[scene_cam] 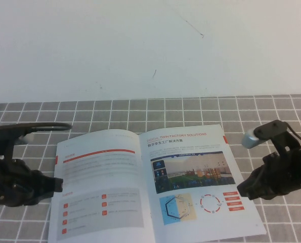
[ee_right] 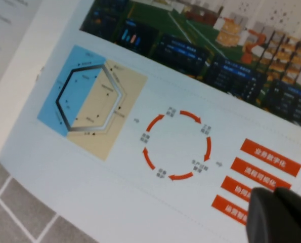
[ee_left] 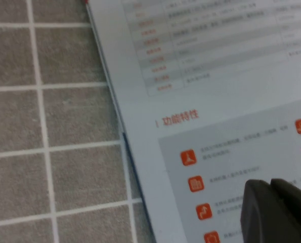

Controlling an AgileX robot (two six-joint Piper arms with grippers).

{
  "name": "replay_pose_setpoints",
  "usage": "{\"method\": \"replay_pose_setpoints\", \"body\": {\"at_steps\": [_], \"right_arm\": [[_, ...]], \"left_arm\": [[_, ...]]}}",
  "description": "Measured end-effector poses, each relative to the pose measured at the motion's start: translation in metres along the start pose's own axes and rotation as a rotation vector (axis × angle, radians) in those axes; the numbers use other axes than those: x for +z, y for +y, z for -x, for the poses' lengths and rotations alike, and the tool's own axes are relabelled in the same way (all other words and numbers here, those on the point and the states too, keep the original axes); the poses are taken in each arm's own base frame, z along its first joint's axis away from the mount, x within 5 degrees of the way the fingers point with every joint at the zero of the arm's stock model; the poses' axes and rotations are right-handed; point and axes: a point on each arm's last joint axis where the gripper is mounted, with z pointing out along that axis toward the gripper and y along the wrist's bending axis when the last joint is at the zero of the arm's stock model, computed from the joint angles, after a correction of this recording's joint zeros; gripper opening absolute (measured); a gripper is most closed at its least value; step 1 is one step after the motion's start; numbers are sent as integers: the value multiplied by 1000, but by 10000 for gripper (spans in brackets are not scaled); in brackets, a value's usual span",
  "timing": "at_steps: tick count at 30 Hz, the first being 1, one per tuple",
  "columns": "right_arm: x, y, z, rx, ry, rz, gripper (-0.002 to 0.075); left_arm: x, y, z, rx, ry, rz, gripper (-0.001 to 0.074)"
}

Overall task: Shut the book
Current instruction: 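Close the open booklet and leave it lying on the table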

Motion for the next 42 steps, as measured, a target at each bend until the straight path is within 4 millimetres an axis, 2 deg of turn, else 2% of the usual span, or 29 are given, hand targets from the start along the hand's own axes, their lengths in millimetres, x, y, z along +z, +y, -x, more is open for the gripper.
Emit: {"method": "replay_pose_setpoints", "body": {"at_steps": [7,12,17,33,38,42], "right_arm": [[31,-16,4,11,68,18,-1],[43,-22,-3,-13,125,18,-1],[44,-23,-4,-65,161,21,-1],[44,-23,-4,-66,166,21,-1],[44,-23,-4,-66,166,21,-1],[44,-22,-4,-66,168,24,-1]], "left_arm": [[22,13,12,-1,46,88,-2],[46,25,8,-11,109,132,-2],[64,33,3,-12,161,157,-2],[84,40,2,-44,174,174,-2],[85,37,4,-100,168,146,-2],[91,18,5,-97,178,78,-2]]}}
